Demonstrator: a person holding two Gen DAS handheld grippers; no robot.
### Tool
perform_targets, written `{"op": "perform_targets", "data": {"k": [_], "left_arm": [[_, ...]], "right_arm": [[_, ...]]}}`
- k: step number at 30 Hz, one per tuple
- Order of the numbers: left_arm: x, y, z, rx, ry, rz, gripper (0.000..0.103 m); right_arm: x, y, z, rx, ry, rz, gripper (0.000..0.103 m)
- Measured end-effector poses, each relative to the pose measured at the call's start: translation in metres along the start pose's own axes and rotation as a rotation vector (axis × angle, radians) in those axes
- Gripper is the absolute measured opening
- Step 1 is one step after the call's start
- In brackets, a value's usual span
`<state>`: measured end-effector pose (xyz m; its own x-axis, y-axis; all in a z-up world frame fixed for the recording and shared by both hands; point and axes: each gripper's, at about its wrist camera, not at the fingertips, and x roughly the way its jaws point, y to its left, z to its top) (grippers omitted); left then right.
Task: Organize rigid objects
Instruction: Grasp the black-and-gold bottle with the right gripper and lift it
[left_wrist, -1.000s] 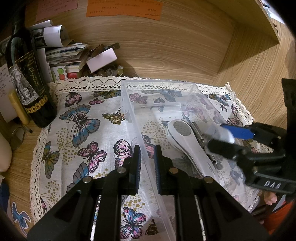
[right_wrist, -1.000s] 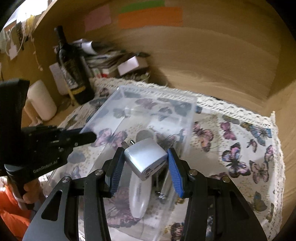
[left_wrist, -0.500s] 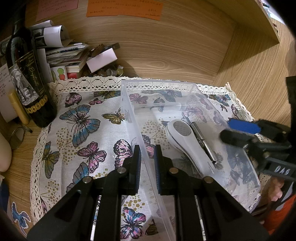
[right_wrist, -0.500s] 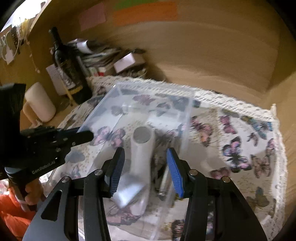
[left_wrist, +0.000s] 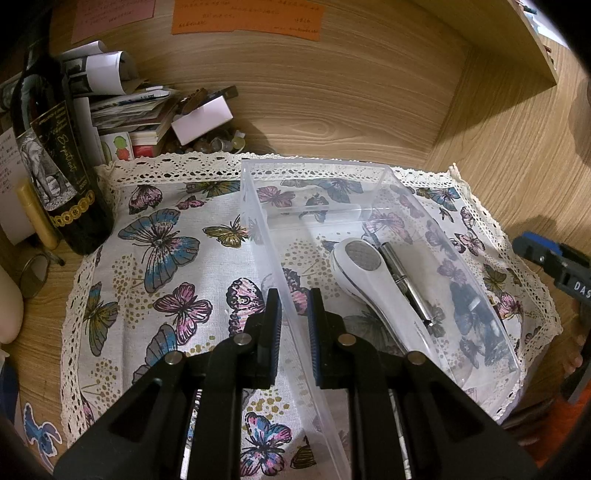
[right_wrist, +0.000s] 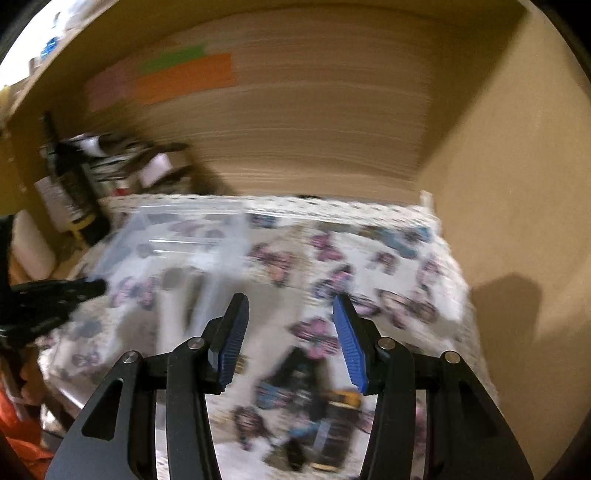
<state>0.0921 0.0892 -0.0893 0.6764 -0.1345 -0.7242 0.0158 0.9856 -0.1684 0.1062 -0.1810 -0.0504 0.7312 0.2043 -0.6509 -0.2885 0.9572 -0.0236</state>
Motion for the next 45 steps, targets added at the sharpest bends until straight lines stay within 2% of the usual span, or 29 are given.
{"op": "perform_targets", "data": {"k": [6,14,16,20,22,23,24,29,34,40,45], "left_arm": [[0.0,0.0,0.0,0.001,0.0,0.0,0.013],[0.001,0.0,0.001,0.0,0.0,-0.006,0.013],[0.001,0.0,0.001,0.001,0.0,-0.008,0.013],[0.0,0.0,0.001,0.003,-0.001,-0.006,0.013],[0.0,0.0,0.001,0.001,-0.001,-0.007,0.013],[0.0,0.0,0.001,0.001,-0.001,-0.007,0.013],[0.001,0.0,0.001,-0.001,-0.001,-0.007,0.013],[0.001,0.0,0.001,0.001,-0.001,-0.007,0.013],[0.0,0.0,0.001,0.0,-0.001,-0.007,0.013],[0.0,0.0,0.001,0.0,-0.001,-0.007,0.013],[0.0,0.0,0.0,-0.001,-0.002,-0.009,0.014]], "right_arm": [[0.008,-0.027,-0.029,0.074,0.068,-0.086,0.045],[0.026,-0.04,-0.076,0.169,0.186,-0.065,0.045],[0.029,-0.039,-0.085,0.194,0.185,-0.046,0.045],[0.029,-0.031,-0.093,0.164,0.164,-0.089,0.045],[0.03,-0.027,-0.094,0.15,0.153,-0.101,0.034],[0.031,-0.027,-0.094,0.147,0.152,-0.102,0.022],[0.03,-0.027,-0.093,0.148,0.151,-0.102,0.021],[0.024,-0.031,-0.083,0.166,0.118,-0.082,0.021],[0.009,-0.027,-0.062,0.154,0.049,-0.057,0.021],[-0.007,-0.003,-0.029,0.09,-0.051,0.021,0.021],[-0.007,0.022,-0.007,0.022,-0.1,0.093,0.021]]}}
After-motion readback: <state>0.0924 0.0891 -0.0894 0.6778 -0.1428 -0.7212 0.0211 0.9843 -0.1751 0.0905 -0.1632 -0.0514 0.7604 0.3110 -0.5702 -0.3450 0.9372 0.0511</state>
